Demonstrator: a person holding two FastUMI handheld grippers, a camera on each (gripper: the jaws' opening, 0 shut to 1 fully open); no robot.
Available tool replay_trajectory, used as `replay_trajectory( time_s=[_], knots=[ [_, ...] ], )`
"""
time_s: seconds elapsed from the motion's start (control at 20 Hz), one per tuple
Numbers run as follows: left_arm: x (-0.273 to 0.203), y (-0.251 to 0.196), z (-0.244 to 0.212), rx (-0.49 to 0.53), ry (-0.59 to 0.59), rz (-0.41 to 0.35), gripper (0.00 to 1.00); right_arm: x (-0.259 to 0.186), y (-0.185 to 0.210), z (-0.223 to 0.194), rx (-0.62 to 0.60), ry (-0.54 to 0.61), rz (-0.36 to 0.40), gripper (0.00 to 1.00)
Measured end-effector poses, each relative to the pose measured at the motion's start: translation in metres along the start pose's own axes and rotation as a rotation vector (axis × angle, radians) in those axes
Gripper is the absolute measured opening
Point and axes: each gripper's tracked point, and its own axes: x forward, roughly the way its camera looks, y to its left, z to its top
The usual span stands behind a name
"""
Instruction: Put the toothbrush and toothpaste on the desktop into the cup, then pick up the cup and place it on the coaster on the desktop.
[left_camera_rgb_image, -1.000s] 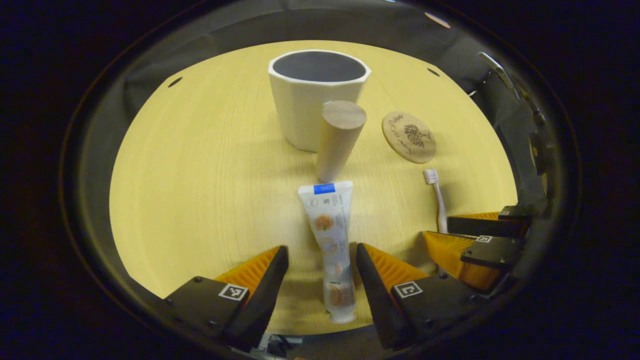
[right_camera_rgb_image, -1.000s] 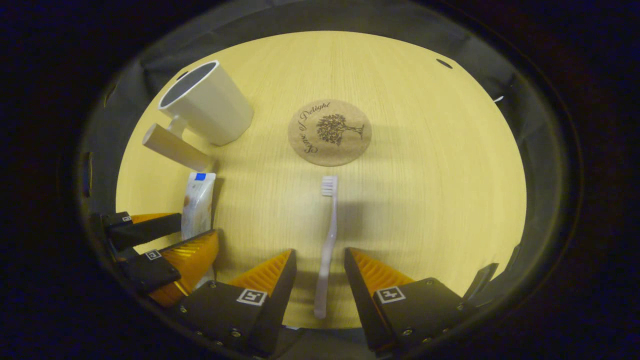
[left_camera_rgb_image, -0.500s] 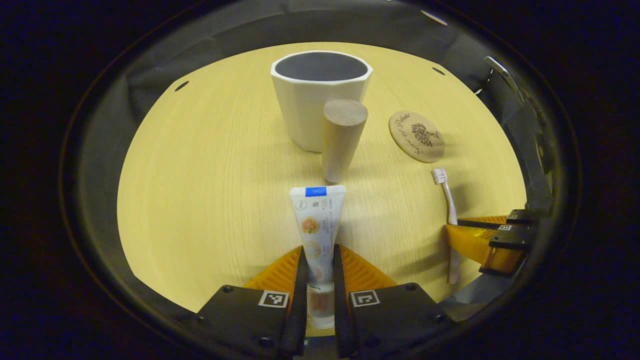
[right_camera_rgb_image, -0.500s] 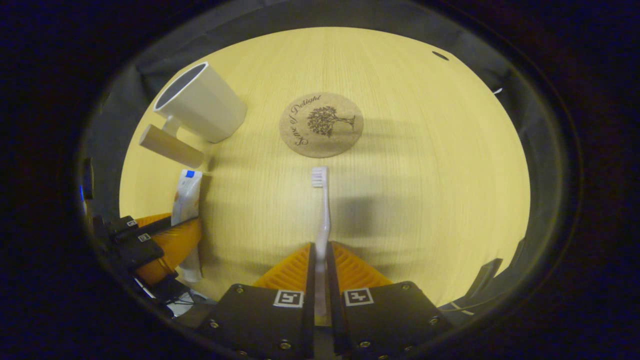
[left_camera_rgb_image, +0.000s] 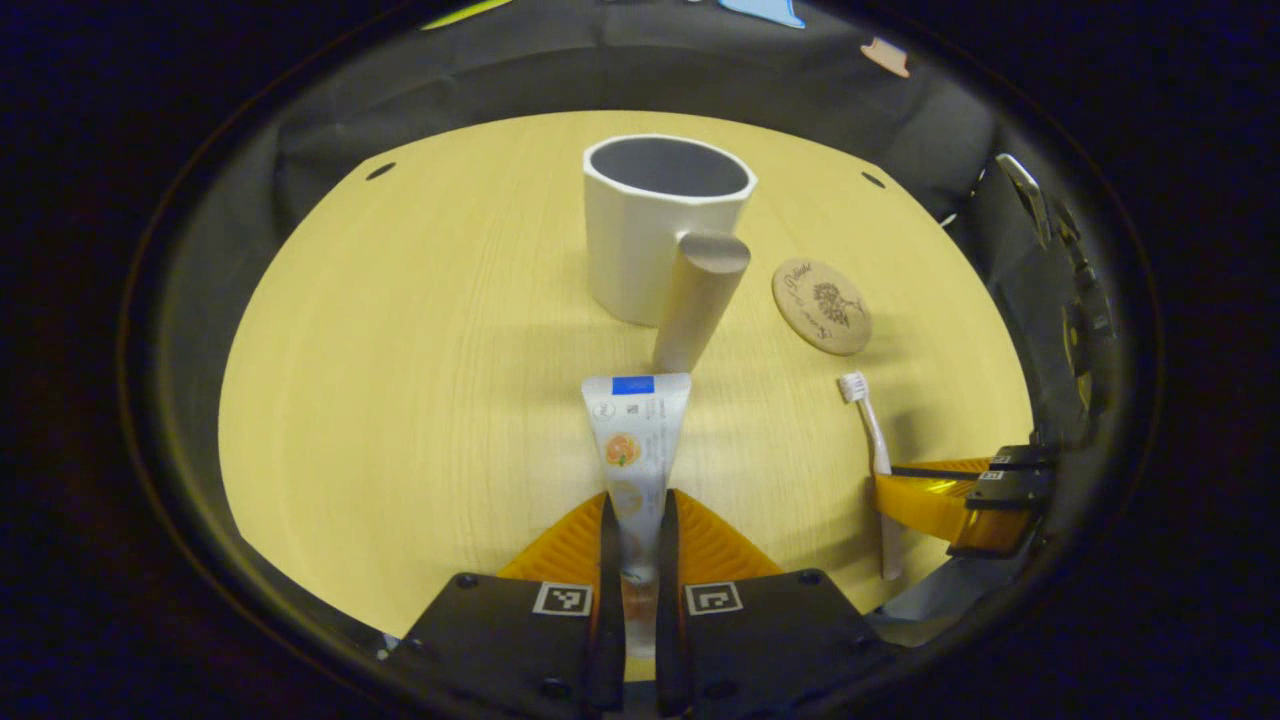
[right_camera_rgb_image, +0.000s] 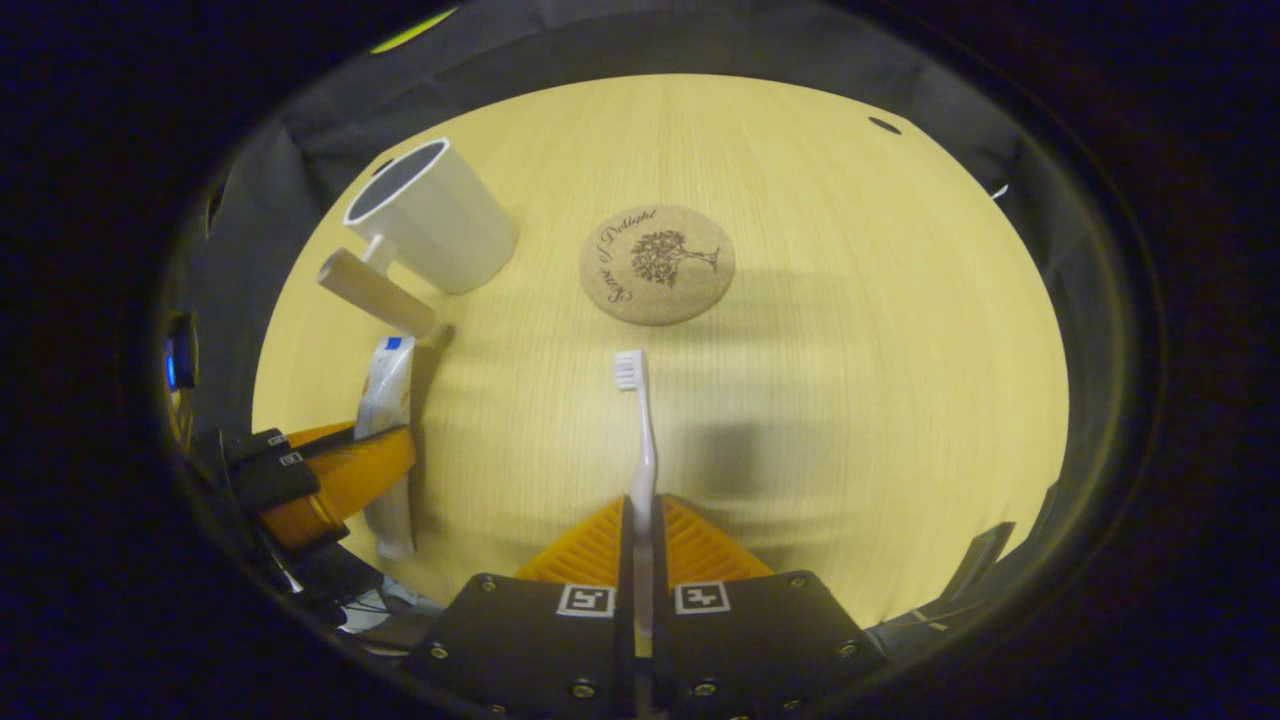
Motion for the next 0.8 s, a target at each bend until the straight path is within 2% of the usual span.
replay_trajectory(
  time_s=[0.25, 0.35, 0.6, 0.8],
  knots=[
    [-0.023, 0.013, 0.023, -0.058, -0.126, 0.014, 0.19, -0.022, 0.008, 0.03, 0.0, -0.137, 0.06, 0.07],
    [-0.031, 0.023, 0.031, -0.077, -0.16, 0.03, 0.19, -0.024, 0.0, 0.036, -0.023, -0.152, 0.031, 0.07],
    [-0.056, 0.038, 0.055, -0.122, -0.245, 0.036, 0.19, 0.002, -0.022, 0.014, -0.136, -0.053, -0.08, 0.07],
    [-0.076, 0.042, 0.084, -0.154, -0.326, 0.014, 0.19, 0.01, -0.011, 0.005, -0.129, 0.01, -0.058, 0.05]
  ],
)
